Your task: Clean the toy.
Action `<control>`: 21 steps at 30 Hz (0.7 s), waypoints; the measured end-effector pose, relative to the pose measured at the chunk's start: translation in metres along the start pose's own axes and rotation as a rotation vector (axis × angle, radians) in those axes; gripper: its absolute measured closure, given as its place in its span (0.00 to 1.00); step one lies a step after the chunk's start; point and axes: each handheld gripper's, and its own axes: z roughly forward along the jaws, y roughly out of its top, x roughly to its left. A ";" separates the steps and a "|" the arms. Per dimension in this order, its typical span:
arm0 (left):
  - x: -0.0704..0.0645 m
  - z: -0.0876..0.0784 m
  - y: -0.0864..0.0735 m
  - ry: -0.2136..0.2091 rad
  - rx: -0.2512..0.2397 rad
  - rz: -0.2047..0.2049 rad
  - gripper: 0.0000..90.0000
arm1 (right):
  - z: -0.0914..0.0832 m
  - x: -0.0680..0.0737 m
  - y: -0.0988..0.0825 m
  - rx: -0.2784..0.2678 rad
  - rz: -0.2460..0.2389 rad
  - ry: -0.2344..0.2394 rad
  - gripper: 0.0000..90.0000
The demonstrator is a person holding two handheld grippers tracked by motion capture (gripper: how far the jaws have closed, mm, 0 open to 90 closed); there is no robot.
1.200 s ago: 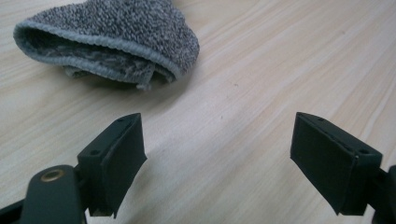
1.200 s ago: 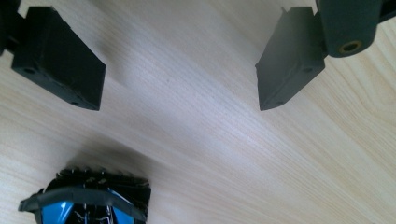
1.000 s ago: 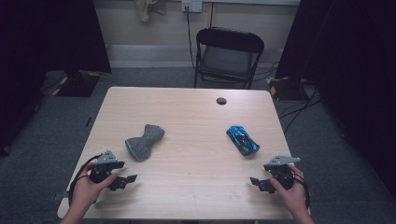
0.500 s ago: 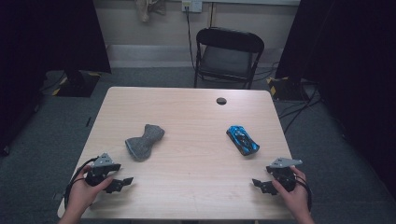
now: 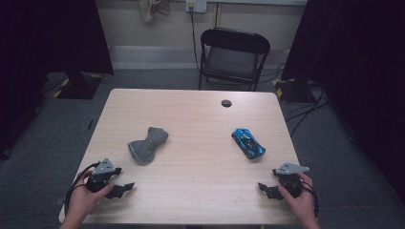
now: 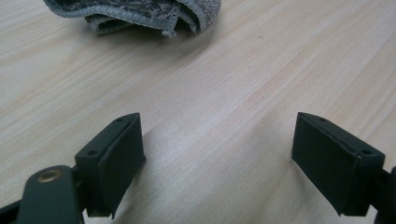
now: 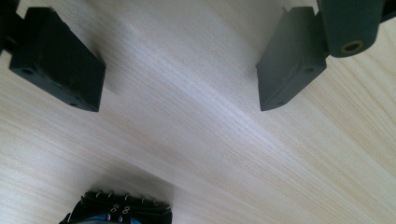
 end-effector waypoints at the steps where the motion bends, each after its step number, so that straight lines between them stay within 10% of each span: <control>1: 0.000 0.000 -0.001 0.002 -0.004 0.004 0.18 | 0.000 0.000 -0.001 -0.004 -0.001 -0.002 0.16; 21: -0.004 0.003 -0.003 0.011 -0.006 0.063 0.12 | 0.000 0.000 -0.003 -0.027 -0.004 0.000 0.16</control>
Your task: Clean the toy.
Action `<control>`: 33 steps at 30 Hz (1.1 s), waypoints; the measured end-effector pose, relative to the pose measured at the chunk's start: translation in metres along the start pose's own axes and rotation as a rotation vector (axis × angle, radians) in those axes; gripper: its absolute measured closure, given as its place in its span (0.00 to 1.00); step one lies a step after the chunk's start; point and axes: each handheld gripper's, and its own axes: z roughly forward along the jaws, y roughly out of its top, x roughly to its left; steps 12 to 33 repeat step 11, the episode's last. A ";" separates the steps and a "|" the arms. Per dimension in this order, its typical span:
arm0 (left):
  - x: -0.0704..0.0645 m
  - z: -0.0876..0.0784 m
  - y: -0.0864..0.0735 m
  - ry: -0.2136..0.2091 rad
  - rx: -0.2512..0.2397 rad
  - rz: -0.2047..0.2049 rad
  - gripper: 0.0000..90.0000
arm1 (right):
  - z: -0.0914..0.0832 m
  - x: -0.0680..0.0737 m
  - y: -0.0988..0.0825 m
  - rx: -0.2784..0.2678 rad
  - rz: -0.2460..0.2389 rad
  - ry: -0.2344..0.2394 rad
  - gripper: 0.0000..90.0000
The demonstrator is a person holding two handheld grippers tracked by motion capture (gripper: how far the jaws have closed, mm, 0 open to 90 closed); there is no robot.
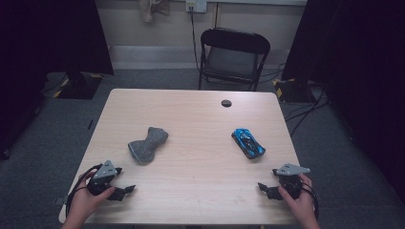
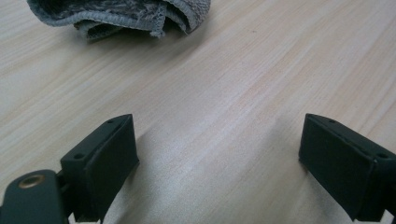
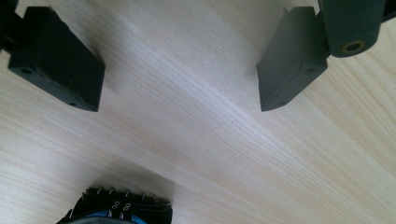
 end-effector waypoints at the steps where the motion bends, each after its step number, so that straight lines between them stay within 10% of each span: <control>1: 0.000 0.000 0.000 0.000 0.000 0.001 0.12 | 0.000 0.000 0.000 0.000 0.000 0.000 0.16; 33: 0.000 0.000 0.000 0.000 0.000 0.001 0.12 | 0.000 0.000 0.000 0.001 -0.003 0.003 0.15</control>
